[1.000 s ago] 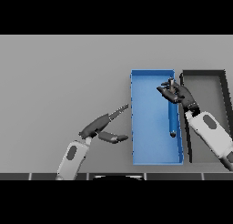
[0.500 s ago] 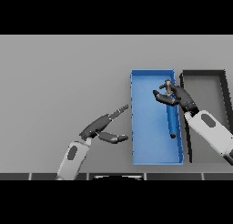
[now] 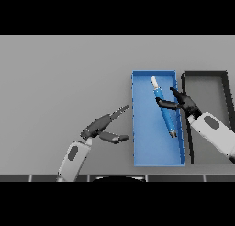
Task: Pick up the blue pipe and place it into the blue bin.
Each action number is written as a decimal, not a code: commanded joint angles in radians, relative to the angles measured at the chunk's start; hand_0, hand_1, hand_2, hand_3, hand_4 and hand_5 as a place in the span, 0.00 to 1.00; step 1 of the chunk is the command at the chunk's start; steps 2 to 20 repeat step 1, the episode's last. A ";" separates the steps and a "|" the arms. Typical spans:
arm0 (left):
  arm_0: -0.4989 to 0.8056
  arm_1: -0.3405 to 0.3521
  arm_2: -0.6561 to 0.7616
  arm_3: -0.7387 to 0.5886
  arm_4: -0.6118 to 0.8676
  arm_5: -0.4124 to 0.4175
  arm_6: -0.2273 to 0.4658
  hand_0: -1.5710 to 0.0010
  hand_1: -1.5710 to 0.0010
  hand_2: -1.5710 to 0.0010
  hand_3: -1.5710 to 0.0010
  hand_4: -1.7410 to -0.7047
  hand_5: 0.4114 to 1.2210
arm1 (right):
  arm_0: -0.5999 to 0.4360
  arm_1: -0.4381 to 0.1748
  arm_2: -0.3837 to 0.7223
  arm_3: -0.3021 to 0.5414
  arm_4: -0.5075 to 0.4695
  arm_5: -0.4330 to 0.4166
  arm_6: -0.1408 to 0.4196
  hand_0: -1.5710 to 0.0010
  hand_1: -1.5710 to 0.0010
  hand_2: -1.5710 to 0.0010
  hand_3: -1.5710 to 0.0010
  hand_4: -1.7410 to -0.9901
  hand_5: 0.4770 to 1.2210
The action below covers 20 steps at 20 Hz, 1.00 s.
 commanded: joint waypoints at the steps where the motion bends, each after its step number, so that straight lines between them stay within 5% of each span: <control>1: -0.009 0.002 0.006 -0.007 0.010 -0.005 0.005 1.00 1.00 1.00 1.00 0.83 0.02 | 0.000 0.012 0.000 0.010 -0.002 -0.002 -0.004 1.00 1.00 1.00 1.00 0.96 0.22; 20: -0.009 0.002 0.006 -0.007 0.010 -0.005 0.005 1.00 1.00 1.00 1.00 0.83 0.02 | 0.000 0.012 0.000 0.010 -0.002 -0.002 -0.004 1.00 1.00 1.00 1.00 0.96 0.22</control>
